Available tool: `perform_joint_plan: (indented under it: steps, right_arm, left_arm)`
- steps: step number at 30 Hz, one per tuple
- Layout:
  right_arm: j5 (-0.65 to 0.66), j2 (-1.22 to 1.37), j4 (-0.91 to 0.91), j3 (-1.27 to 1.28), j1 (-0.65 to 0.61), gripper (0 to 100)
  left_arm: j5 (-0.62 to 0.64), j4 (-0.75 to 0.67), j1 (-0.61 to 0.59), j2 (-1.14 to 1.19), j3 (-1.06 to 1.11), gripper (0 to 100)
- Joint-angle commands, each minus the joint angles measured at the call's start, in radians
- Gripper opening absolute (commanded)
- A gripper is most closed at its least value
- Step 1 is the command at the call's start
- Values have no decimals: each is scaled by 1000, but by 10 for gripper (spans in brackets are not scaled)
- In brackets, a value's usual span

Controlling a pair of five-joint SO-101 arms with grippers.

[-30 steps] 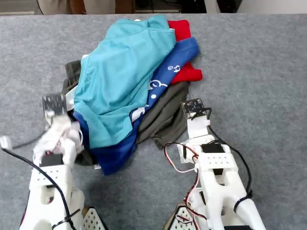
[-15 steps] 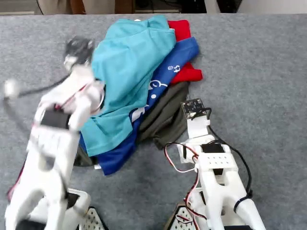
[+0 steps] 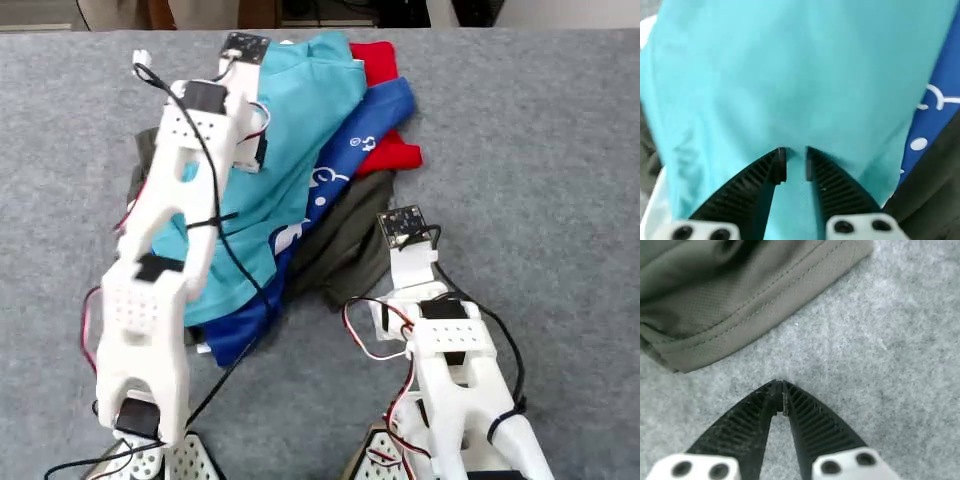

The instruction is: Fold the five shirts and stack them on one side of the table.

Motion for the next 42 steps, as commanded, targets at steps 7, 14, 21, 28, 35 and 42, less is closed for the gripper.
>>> perform_joint_plan:
  steps: [7, 14, 21, 28, 35, 42]
  right_arm:
    - [-3, -21, 46, -8, -4, 2]
    - [-3, -21, 130, -130, -2, 2]
    - [-3, -21, 408, -599, 70, 2]
    - [-3, -21, 433, -952, 378, 2]
    - [-3, -19, 439, -1046, 582, 143]
    - [-3, -12, 531, -1029, 469, 444]
  left_arm:
    - [5, 224, 17, 367, -692, 16]
    - [5, 229, 8, 242, -753, 18]
    - [3, 229, 98, -266, -311, 18]
    - [-3, 184, 545, -734, 269, 19]
    - [3, 37, 798, -835, 480, 21]
    - [230, 137, 574, -889, 353, 316]
